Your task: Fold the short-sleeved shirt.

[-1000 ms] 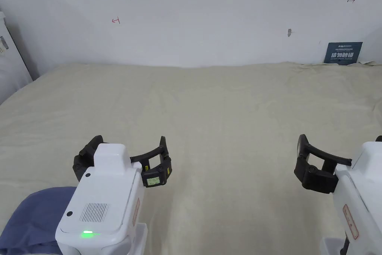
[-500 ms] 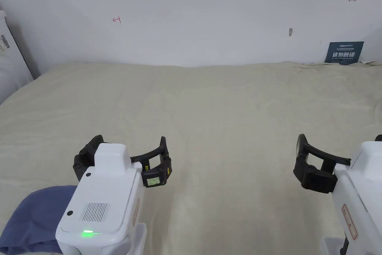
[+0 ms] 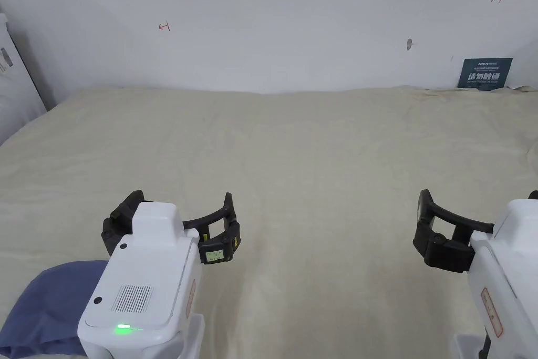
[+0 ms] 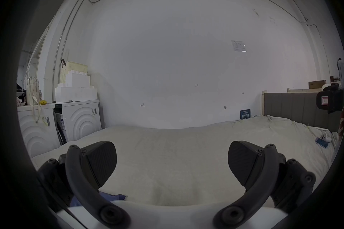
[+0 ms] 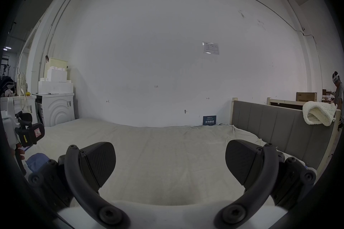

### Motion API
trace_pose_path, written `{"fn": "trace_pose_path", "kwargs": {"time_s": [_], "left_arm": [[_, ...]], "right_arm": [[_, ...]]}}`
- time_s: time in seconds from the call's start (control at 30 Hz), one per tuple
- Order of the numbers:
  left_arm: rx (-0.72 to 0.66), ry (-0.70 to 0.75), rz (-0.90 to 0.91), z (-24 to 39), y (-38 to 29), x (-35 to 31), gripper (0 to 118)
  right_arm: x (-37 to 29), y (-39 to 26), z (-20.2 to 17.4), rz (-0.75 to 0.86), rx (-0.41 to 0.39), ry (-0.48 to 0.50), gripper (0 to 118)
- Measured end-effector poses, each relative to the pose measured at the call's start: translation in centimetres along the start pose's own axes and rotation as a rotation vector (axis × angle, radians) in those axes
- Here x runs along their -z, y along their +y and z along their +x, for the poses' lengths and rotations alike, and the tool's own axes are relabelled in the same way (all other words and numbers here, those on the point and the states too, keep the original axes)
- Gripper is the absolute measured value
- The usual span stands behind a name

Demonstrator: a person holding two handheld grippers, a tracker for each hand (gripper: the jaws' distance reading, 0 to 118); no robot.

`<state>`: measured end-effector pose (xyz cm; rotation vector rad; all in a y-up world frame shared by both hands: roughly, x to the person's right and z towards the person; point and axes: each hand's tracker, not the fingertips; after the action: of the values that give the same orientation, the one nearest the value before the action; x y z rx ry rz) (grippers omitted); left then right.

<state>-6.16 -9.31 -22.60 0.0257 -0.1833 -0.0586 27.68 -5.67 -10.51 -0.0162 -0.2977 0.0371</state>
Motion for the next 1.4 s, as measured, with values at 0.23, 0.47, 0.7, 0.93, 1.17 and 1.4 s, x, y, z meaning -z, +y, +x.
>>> {"fn": "trace_pose_path", "kwargs": {"time_s": [0.23,0.47,0.7,0.93,1.17,1.4], "left_arm": [[-0.001,0.0,-0.005,0.0,-0.1,0.0,118],[0.003,0.002,-0.003,0.0,-0.1,-0.1,118],[0.008,0.002,0.0,0.0,0.0,-0.1,118],[0.006,0.0,-0.001,-0.1,0.0,-0.3,118],[-0.007,-0.004,-0.004,-0.3,0.2,-0.4,118],[-0.011,-0.006,0.013,-0.5,0.8,-0.5,118]], "right_arm": [[0.0,0.0,-0.2,-0.004,-0.005,-0.001,117],[0.0,0.0,-0.2,-0.001,-0.004,-0.001,117],[0.0,0.1,-0.2,0.0,0.004,-0.005,117],[0.1,0.3,-0.4,-0.012,-0.002,-0.019,117],[0.7,1.6,-0.3,-0.16,0.133,-0.016,117],[1.4,3.7,-1.2,-0.423,0.137,-0.18,116]]}}
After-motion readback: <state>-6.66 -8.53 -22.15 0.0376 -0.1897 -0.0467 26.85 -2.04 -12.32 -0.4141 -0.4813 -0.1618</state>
